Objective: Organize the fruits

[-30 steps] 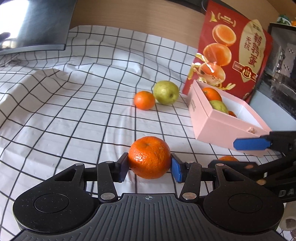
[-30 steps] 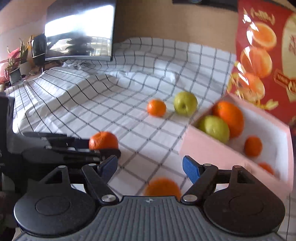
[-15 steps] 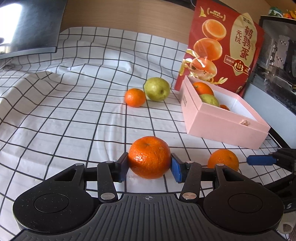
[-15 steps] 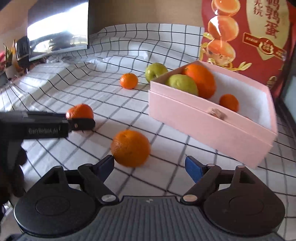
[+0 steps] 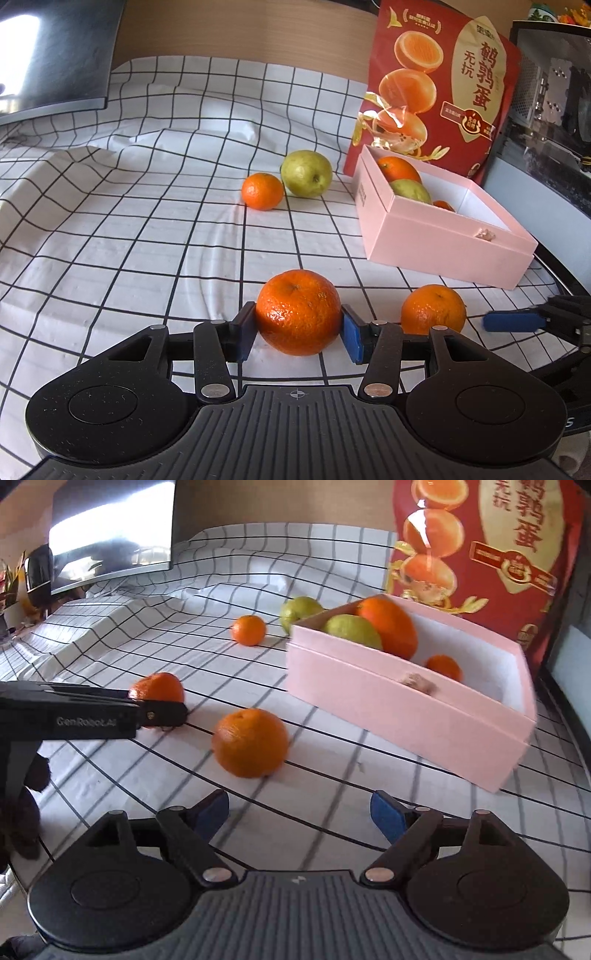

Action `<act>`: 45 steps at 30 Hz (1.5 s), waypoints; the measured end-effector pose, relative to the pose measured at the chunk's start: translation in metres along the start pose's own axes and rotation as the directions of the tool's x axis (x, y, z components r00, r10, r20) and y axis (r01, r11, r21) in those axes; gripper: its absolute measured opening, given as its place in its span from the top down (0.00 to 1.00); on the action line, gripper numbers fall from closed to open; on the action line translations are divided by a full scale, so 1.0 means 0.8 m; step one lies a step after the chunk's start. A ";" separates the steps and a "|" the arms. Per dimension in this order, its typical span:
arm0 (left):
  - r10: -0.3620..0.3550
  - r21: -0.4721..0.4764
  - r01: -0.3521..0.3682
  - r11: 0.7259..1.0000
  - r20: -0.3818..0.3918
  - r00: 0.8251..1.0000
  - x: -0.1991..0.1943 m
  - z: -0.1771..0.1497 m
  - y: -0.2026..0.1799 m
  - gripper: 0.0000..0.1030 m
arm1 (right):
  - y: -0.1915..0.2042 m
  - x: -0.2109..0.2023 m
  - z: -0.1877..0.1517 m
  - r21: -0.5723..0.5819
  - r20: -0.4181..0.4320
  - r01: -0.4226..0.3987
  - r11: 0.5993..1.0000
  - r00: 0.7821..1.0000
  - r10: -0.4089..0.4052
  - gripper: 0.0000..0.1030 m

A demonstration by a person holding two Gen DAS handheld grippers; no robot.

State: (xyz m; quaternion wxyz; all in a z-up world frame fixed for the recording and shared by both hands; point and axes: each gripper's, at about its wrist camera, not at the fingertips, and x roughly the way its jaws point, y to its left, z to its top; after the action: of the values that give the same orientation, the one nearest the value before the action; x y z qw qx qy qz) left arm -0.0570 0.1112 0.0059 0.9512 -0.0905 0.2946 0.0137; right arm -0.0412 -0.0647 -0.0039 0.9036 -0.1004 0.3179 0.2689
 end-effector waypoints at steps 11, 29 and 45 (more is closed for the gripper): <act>-0.008 -0.010 0.008 1.000 0.002 1.000 -0.002 -0.001 0.000 0.49 | 0.015 0.024 0.023 0.033 0.018 -0.005 0.999 1.000 0.005 0.36; -0.126 0.165 0.116 0.979 0.049 0.991 -0.019 0.002 -0.061 0.45 | -0.057 -0.041 -0.032 0.104 0.077 0.065 0.992 0.994 -0.073 0.29; -0.180 -0.058 0.182 0.982 0.038 0.983 -0.020 0.012 -0.008 0.47 | -0.031 -0.060 -0.037 0.018 0.165 0.024 1.000 0.986 -0.027 0.24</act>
State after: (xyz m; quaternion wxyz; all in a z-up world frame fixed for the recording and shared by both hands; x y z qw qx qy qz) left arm -0.0645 0.1071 0.0237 0.9499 -0.1459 0.2692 -0.0622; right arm -0.0742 -0.1163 0.0033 0.9310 -0.0748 0.2426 0.2622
